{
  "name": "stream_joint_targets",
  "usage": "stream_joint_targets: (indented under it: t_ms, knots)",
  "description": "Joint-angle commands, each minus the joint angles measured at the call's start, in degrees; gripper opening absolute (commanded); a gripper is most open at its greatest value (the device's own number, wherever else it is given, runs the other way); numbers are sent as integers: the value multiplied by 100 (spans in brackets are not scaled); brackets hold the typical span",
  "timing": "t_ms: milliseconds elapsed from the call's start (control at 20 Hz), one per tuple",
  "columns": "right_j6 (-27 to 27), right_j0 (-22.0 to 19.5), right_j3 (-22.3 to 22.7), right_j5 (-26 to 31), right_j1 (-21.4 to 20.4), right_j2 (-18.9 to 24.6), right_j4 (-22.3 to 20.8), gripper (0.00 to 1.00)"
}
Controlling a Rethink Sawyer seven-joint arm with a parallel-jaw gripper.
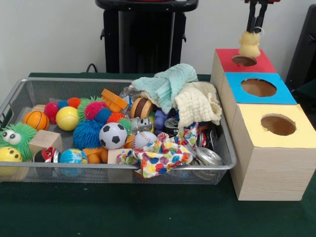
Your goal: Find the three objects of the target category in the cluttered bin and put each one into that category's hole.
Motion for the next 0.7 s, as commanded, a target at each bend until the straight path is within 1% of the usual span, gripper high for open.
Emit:
stream_joint_targets:
  t_ms: [50, 250, 500, 700]
  knots:
    - [792, -237, 354, -203, 81, 463, -81, 0]
    - [822, -220, 331, -219, 113, 457, -90, 0]
    - [911, -11, 146, -60, 172, 268, -132, 0]
    - [946, 20, 131, -140, 255, 259, -132, 0]
